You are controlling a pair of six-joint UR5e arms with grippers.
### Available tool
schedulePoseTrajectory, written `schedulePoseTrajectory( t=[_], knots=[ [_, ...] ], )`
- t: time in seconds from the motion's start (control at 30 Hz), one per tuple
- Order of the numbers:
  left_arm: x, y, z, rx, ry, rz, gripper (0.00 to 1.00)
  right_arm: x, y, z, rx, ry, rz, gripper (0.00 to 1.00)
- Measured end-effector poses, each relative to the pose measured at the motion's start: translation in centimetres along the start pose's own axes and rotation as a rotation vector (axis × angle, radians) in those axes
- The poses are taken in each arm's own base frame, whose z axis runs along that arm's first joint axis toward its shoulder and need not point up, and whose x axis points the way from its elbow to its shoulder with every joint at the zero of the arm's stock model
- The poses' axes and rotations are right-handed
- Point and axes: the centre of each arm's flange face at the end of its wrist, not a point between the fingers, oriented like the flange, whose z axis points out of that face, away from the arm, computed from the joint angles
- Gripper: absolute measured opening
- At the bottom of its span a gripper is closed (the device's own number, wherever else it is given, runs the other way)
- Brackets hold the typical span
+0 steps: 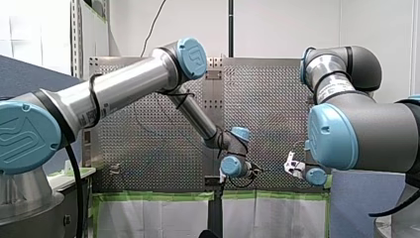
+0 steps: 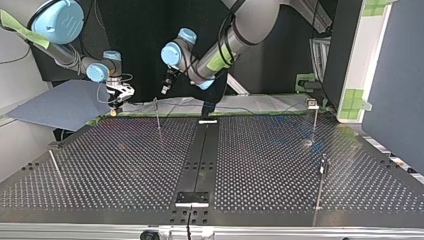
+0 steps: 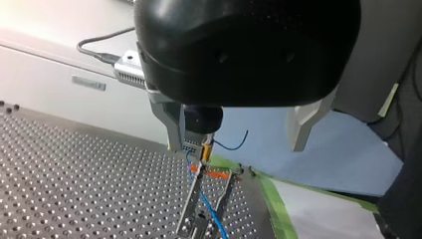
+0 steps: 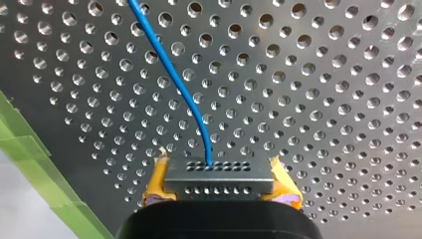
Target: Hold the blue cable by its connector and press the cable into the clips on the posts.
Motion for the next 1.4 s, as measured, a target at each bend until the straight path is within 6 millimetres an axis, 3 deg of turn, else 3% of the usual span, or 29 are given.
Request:
schedulePoseTrajectory(
  t=[0.13, 0.43, 1.4],
  knots=[
    [0.4, -0.6, 0.7, -0.001, -0.031, -0.012, 1.00, 0.0, -0.1, 0.0, 0.002, 0.001, 0.006, 0.00],
    [-0.9, -2.1, 1.3, 0.000, -0.075, -0.039, 1.00, 0.0, -0.2, 0.0, 0.007, 0.003, 0.015, 0.00],
    [-0.2, -2.3, 0.4, -0.026, -0.013, -0.024, 1.00, -0.3, -0.9, 0.0, 0.020, 0.004, 0.023, 0.00]
  ],
)
